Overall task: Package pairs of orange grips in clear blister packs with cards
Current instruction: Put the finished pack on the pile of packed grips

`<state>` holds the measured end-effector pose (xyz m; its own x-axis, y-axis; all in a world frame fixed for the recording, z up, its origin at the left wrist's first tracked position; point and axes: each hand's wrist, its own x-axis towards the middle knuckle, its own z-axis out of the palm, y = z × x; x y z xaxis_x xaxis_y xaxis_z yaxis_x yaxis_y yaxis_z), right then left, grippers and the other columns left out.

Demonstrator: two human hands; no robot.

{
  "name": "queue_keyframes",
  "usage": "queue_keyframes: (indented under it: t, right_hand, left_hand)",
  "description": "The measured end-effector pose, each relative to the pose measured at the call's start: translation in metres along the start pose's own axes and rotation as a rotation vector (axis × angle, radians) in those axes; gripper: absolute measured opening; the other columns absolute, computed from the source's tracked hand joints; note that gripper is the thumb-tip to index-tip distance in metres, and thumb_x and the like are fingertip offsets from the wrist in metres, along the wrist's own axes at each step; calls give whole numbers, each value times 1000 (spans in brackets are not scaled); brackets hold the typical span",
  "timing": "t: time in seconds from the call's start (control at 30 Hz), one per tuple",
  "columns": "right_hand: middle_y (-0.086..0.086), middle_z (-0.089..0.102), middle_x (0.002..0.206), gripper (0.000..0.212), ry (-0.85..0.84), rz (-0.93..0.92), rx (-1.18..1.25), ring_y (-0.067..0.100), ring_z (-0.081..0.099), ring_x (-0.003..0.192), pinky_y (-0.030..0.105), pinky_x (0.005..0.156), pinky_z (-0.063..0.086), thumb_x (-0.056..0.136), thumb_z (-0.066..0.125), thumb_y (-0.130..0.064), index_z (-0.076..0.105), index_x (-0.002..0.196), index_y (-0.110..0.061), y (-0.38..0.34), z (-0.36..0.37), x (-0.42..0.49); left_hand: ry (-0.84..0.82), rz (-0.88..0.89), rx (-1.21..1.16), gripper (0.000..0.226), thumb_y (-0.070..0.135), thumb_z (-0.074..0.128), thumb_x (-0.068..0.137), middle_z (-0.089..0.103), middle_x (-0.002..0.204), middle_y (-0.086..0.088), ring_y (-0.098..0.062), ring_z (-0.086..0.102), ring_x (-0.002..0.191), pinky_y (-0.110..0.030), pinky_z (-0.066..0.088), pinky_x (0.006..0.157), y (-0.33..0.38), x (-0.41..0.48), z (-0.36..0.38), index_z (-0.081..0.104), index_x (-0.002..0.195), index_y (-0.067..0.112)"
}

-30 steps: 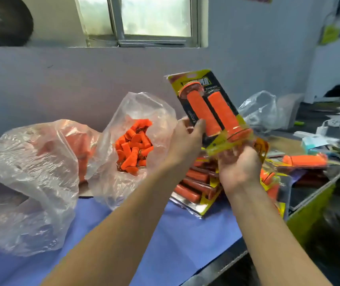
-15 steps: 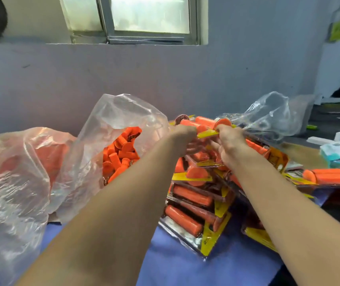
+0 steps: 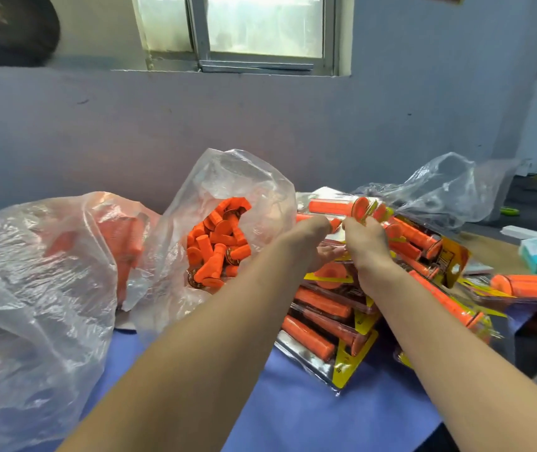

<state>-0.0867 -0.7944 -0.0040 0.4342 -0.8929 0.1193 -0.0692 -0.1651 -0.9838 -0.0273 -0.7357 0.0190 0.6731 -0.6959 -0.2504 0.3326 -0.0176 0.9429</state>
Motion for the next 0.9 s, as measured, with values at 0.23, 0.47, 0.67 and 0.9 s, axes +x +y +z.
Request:
queue_keyframes:
  t: [0.23, 0.47, 0.67, 0.9]
  right_hand:
    - [13, 52, 140, 45, -124, -80, -19, 31, 46, 132, 35, 100, 37, 97, 48, -26, 48, 138, -6, 5, 16, -45]
    - [16, 52, 138, 48, -76, -16, 105, 38, 53, 124, 55, 103, 44, 96, 45, -30, 40, 143, -21, 17, 46, -96]
    - [14, 55, 133, 43, -60, -100, 180, 33, 51, 122, 47, 102, 42, 92, 40, -5, 47, 135, -12, 19, 101, -195]
    - [2, 47, 135, 51, -434, -207, 203, 20, 48, 122, 45, 101, 45, 90, 38, 1, 44, 136, -21, 16, 176, -326]
  left_hand:
    - [45, 13, 77, 8, 8, 46, 93, 54, 87, -8, -19, 57, 76, -26, 47, 49, -3, -31, -22, 53, 89, 10]
    - [-44, 13, 178, 11, 14, 48, 95, 51, 77, -3, -12, 49, 59, -19, 46, 47, -21, -85, -61, 54, 86, 18]
    - [-11, 52, 293, 6, 21, 60, 86, 65, 81, 3, -11, 58, 79, -22, 45, 60, -43, -146, -138, 66, 84, 21]
    - [206, 18, 433, 18, 22, 54, 92, 67, 68, 9, -1, 63, 65, -18, 49, 56, -53, -240, -268, 68, 81, 22]
